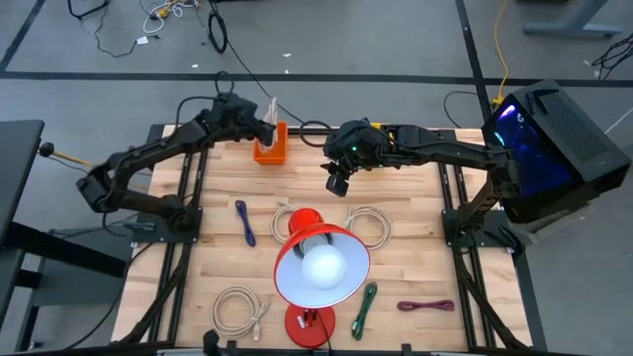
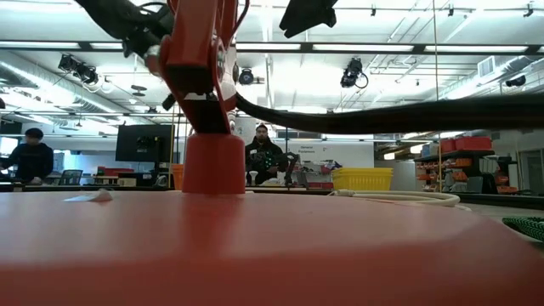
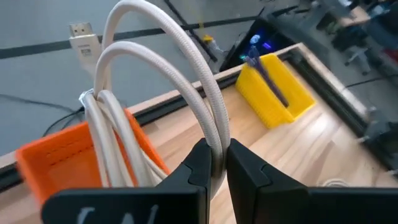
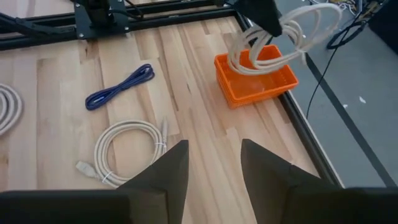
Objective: Pick & Place USB Port
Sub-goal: Put the brown HDMI cable into the orange bin
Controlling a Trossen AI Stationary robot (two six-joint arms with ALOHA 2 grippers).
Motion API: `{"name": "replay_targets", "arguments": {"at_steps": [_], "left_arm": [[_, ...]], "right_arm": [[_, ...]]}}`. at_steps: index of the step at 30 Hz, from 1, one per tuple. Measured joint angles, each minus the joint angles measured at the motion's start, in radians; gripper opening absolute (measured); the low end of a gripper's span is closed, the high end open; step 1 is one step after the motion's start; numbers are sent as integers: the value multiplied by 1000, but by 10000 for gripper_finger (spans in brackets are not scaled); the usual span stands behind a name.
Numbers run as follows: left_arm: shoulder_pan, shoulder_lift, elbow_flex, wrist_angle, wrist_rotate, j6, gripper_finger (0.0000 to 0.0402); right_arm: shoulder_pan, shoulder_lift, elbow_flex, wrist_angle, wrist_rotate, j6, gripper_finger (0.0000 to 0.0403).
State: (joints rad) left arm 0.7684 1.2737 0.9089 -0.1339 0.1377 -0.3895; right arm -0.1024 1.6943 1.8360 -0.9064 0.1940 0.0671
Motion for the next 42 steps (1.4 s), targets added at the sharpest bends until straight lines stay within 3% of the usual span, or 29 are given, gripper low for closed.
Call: {"name": "replay_targets", "arguments": {"at_steps": [11, 20, 30, 38, 42], "left_arm": [[55, 48, -8, 95, 59, -45, 32], [60, 47, -219, 330, 115, -169, 30], [108, 39, -232, 212, 119, -118, 13], [143, 41, -234, 173, 162, -149, 96], [144, 41, -234, 179, 186, -158, 118]], "right_arm": [[0, 0, 0, -11, 2, 3, 149], [-2, 0, 0, -16, 43, 2, 149], [-8, 0, 0, -16, 43, 2, 149], [-8, 1, 0, -15, 42, 4, 149], [-8, 1, 0, -15, 43, 3, 149]]}}
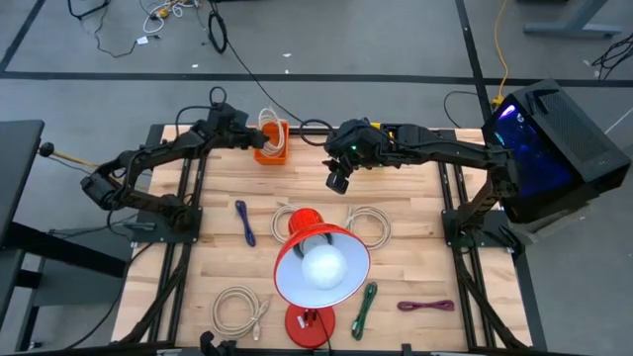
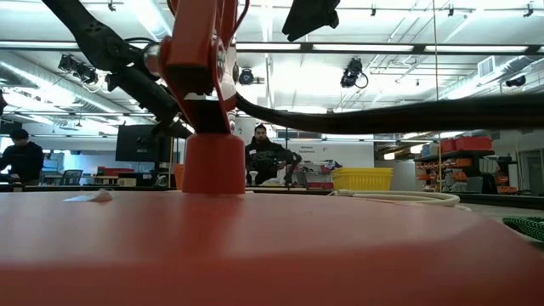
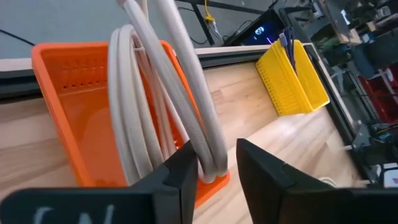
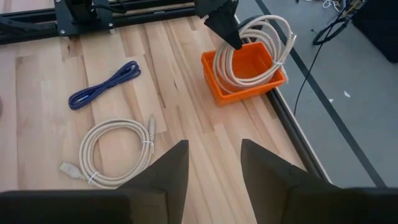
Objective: Pick & Place USB Port
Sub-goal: Put the brown HDMI cable into the orange bin
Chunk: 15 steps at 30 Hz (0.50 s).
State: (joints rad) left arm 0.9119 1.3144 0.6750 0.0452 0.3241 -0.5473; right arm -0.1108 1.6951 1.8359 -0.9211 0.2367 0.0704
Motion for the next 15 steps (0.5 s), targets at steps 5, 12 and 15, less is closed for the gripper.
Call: {"name": "replay_targets", "arguments": {"at_steps": [5, 12, 15], "left_arm": [[0, 0, 0, 0, 23, 6, 117], [2, 0, 0, -72, 26, 44, 110], [2, 0, 0, -81, 28, 51, 110]], "right_arm": [[0, 0, 0, 0, 0, 0, 149], [0, 0, 0, 0, 0, 1, 149], [0, 0, 0, 0, 0, 1, 149]]}}
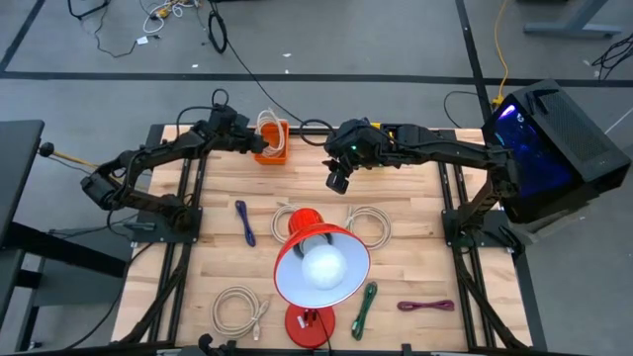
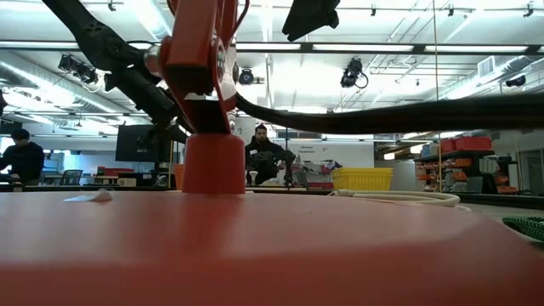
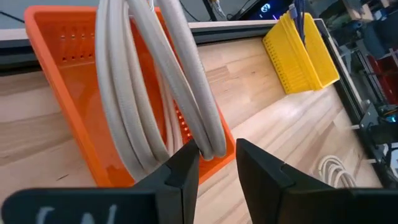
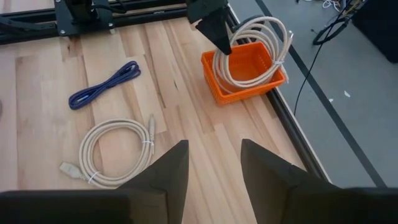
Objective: Pick & Place USB Port
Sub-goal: Put the brown HDMI cable into the orange bin, then put the blue USB cable into the yellow bin
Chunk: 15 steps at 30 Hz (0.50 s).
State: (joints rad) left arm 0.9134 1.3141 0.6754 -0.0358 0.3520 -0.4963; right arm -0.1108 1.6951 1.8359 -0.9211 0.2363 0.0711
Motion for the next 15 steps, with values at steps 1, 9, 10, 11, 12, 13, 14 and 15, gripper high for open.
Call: {"name": "replay_targets", "arguments": {"at_steps": [1, 9, 10, 11, 12, 13, 14, 15], "left_arm": [[0, -2, 0, -3, 4, 7, 110], [52, -131, 0, -166, -23, 109, 110], [58, -152, 0, -175, -18, 115, 110], [62, -168, 0, -185, -17, 115, 110], [66, -183, 0, -194, -18, 115, 110], [68, -196, 0, -202, -19, 115, 110], [70, -209, 0, -201, -22, 114, 110], [71, -221, 0, -203, -28, 110, 110]], "right_arm": [[0, 0, 0, 0, 0, 0, 149], [0, 0, 0, -1, -13, 17, 149], [0, 0, 0, -1, -14, 18, 149], [0, 0, 0, -1, -16, 18, 149], [0, 0, 0, -1, -16, 18, 149], [0, 0, 0, -1, -17, 18, 149], [0, 0, 0, 0, -16, 18, 149], [0, 0, 0, 0, -17, 17, 149]]}}
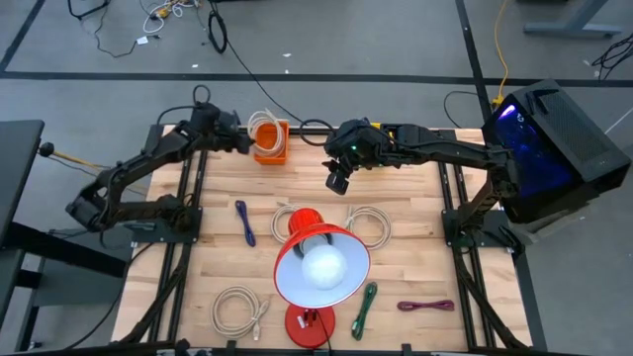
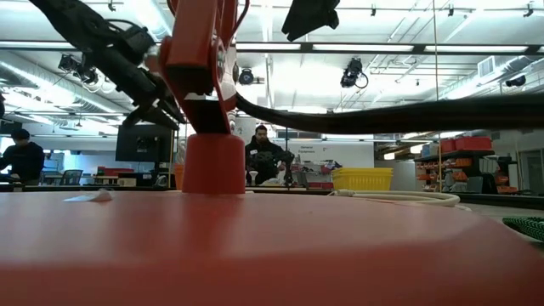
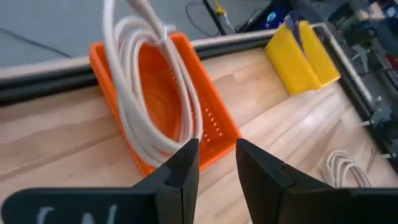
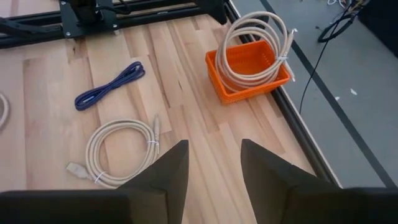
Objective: Pick & Place USB Port
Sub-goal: Put the blue USB cable into the yellow bin
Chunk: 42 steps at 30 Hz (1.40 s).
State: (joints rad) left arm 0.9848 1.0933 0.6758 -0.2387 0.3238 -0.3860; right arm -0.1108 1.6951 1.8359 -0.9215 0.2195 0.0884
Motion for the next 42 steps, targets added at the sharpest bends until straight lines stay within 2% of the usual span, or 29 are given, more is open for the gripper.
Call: {"name": "replay_targets", "arguments": {"at_steps": [3, 7, 10, 13, 17, 23, 28, 33, 42], "left_arm": [[-1, -17, 0, -30, -3, -22, 110], [-28, -21, 0, -99, 100, -48, 110], [-80, -21, 0, -188, 147, -48, 110], [-161, -22, 0, -278, 144, -45, 110], [-284, -22, 0, -439, 68, -48, 110], [-469, -37, 0, -663, -99, -238, 110], [-597, -62, 0, -680, -147, -486, 110], [-711, -56, 0, -693, -295, -676, 110], [-888, 43, 0, -641, -342, -939, 110]], "right_arm": [[0, 0, 0, 0, 0, -3, 149], [0, 0, 0, 0, 7, -10, 149], [0, 0, 0, 0, 16, -13, 149], [0, 0, 0, -1, 26, -22, 149], [-2, 0, 0, -6, 27, -26, 149], [-2, 0, 0, -24, 27, -33, 149], [-2, 0, 0, -28, 27, -54, 149], [-2, 0, 0, -28, 27, -83, 149], [-2, 0, 0, -40, 26, -141, 149]]}}
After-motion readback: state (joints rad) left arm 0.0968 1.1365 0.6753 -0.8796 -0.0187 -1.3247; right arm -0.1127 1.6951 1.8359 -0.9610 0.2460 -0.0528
